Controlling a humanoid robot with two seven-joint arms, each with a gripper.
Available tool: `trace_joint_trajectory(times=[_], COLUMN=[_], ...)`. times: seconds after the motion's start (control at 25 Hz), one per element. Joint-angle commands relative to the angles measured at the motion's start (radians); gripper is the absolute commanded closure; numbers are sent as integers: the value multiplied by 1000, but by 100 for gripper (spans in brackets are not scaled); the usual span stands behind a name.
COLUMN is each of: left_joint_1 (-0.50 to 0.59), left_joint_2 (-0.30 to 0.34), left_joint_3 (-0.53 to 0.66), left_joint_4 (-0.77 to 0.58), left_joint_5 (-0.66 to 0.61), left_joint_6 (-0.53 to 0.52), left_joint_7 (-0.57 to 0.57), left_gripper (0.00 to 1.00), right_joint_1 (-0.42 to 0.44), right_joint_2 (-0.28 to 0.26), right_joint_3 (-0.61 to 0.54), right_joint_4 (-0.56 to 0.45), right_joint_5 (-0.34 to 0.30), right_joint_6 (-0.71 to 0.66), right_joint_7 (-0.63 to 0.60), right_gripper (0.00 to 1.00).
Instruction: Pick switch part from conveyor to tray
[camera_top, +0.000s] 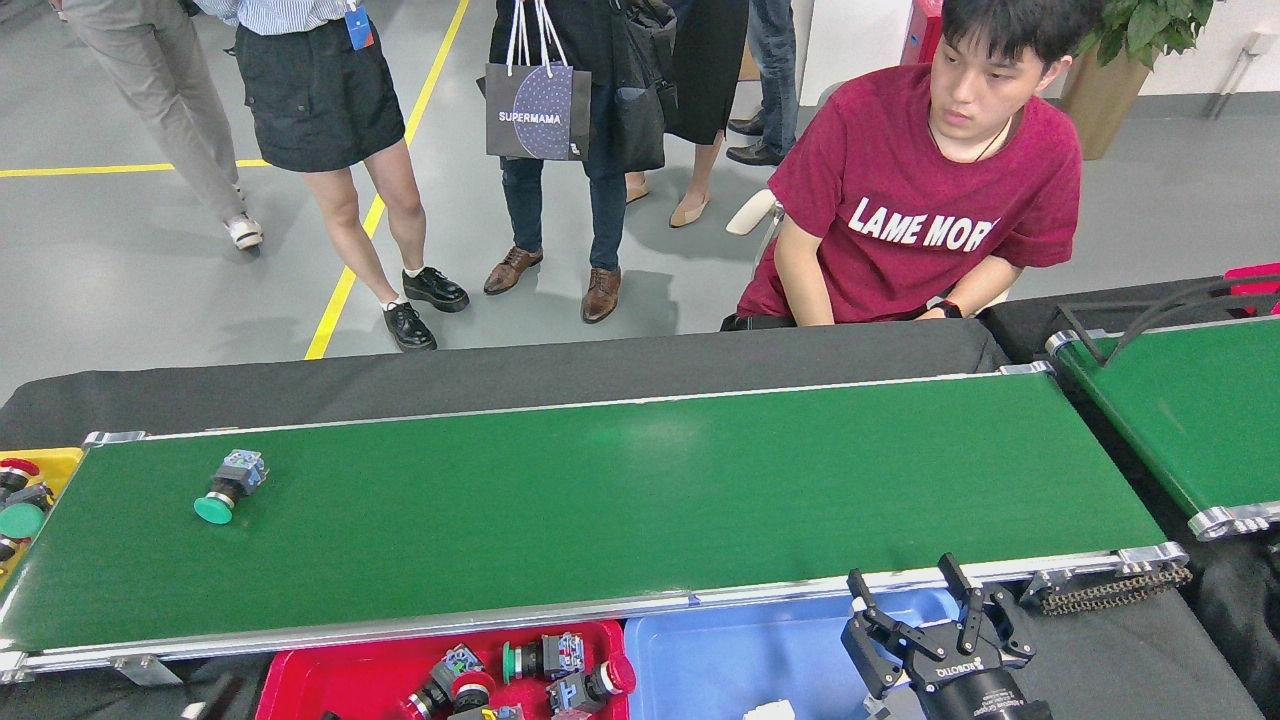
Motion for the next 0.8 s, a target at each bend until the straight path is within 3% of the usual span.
trace_joint_trajectory(times=[0.0, 0.16, 0.28, 0.52, 0.64, 0.76], left_joint_1=[-4, -38, -173, -583, -694, -780], left_joint_2=[30, 63, 140, 372, 439, 459], left_joint_3=[14, 17, 8, -69, -132, -195], left_joint_4=[16, 50, 170, 665, 832, 964], left_joint_5=[6, 7, 23, 21, 21, 20], left_joint_6=[19, 18, 16, 7, 7, 18], left_joint_7=[1, -26, -69, -79, -71, -65], left_gripper=[0, 0, 0, 0, 0, 0], right_joint_1=[-2, -2, -4, -4, -4, -5], right_joint_2=[2, 0, 0, 0, -1, -1], right_joint_3=[-4, -3, -4, -3, -3, -3], right_joint_4=[-15, -16, -15, -15, -15, -15], right_joint_5=[-1, -1, -1, -1, -1, -1], right_joint_6=[-5, -7, -8, -10, -10, -10], right_joint_7=[-9, -9, -9, -9, -7, -5], right_gripper=[3, 3, 3, 3, 3, 3])
